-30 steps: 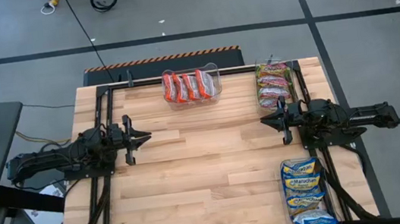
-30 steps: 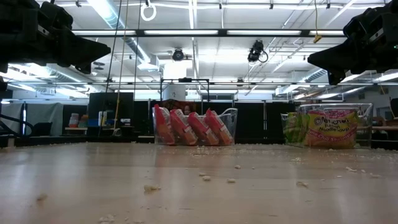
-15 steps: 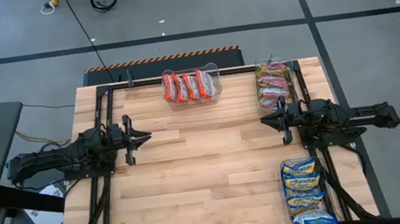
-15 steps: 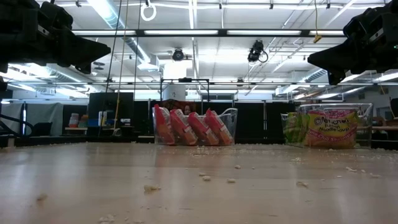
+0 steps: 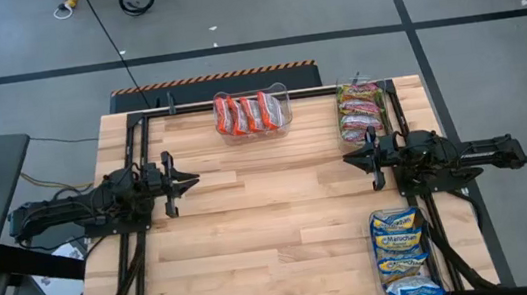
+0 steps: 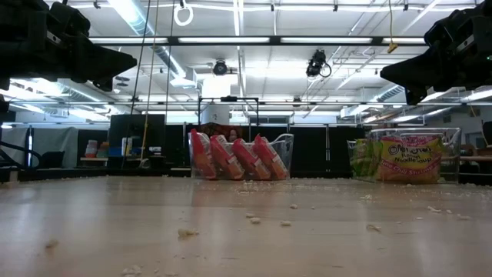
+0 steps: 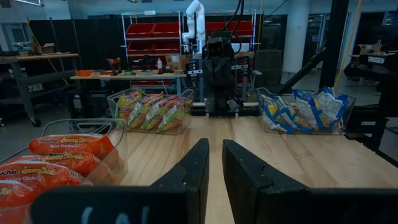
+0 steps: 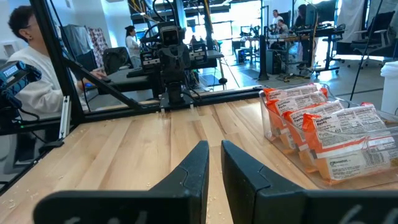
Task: Sort Maruchan noodles
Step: Return to Home Position
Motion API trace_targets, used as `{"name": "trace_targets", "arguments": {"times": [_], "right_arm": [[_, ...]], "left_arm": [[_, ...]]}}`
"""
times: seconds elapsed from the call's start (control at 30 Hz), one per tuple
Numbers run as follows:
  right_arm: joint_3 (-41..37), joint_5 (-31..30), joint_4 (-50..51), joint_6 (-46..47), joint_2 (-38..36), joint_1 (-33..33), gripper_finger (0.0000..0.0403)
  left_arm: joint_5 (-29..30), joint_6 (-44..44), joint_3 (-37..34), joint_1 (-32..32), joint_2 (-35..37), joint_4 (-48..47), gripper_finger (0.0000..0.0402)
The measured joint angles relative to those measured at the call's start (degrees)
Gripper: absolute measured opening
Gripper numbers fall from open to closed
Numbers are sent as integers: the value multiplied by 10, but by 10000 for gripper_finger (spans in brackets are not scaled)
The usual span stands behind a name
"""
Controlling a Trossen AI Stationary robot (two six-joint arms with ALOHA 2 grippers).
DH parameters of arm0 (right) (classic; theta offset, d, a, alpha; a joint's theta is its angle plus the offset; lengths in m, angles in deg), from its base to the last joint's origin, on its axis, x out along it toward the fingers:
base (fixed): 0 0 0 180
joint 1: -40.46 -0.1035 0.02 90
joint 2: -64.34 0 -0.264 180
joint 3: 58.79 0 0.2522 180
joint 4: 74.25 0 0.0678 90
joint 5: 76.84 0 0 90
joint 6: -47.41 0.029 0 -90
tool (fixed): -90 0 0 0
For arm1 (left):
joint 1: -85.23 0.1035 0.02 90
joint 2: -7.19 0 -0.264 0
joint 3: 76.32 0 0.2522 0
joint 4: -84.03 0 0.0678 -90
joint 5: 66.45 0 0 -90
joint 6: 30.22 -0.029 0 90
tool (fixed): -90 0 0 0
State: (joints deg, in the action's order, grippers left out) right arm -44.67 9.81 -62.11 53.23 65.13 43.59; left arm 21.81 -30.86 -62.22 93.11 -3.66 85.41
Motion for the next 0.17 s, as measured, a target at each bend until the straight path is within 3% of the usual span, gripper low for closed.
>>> {"name": "trace_targets", "arguments": {"times": [0.17], "right_arm": [[0,0,0,0,0,0,50]], "left_arm": [[0,0,0,0,0,0,52]]}}
